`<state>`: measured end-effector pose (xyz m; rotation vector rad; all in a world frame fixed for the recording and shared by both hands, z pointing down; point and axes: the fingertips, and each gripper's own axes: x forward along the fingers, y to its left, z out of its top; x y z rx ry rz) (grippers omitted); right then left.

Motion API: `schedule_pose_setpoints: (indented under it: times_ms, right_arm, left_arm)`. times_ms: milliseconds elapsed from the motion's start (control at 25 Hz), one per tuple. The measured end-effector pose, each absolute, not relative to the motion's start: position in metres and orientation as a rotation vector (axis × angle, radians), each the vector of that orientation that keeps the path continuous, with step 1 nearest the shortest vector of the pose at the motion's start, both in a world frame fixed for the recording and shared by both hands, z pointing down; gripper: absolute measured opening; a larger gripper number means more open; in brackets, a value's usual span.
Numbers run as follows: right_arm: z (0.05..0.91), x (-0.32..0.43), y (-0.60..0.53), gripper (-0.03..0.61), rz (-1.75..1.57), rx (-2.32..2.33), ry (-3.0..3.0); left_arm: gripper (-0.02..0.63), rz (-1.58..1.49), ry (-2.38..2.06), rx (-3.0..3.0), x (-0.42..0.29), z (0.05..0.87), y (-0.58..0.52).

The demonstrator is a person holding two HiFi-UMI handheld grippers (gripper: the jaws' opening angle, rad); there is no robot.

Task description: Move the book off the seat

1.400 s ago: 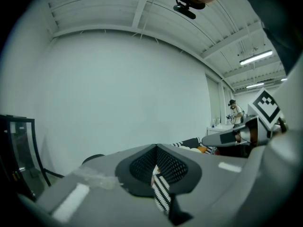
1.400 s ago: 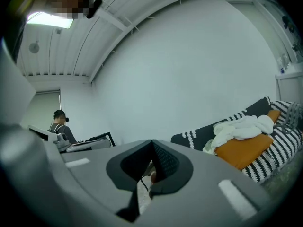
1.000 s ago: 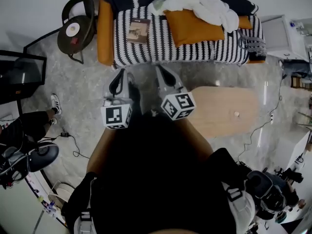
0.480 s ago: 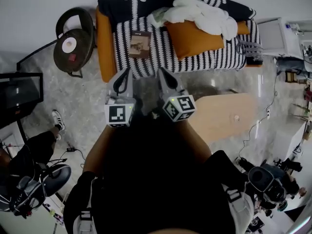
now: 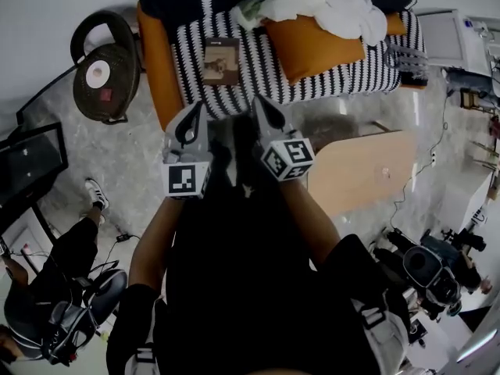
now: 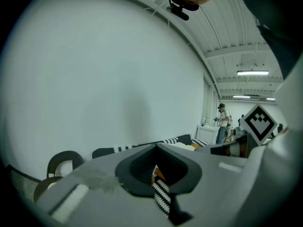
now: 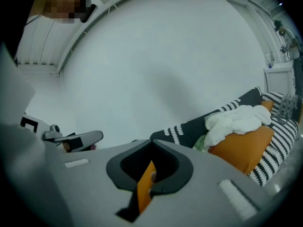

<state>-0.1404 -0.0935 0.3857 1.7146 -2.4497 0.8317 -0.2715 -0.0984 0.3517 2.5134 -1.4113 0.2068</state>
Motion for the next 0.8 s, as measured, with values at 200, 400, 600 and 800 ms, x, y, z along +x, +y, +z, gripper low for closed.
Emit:
schedule_pose_setpoints:
  times_ms: [200,400,600,800]
  right_arm:
    - [0.434,-0.131,-0.109,0.008,0.917,1.691,-2.4]
    - [0.48,-0.122,-0.131,0.008,1.005,1.664,-2.369]
    - [0.531,-0.112,-0.153,0.009,1.091,1.621,-2.344]
    - [0.588,-0.105,-0.172,0.009,1.161,1.554,-2.311]
  left_arm:
    - [0.006,0.238,-1.442,2.445,-0.263,0.388,-0.122]
    - [0.006,0.225,-1.425,2.405,-0.246,0.43,-0.149]
    - [0.006,0.263,-1.418,2.38,-0.231,0.474,-0.171]
    - [0.006,0.335,-1.454,2.336,-0.228,0.525,-0.187]
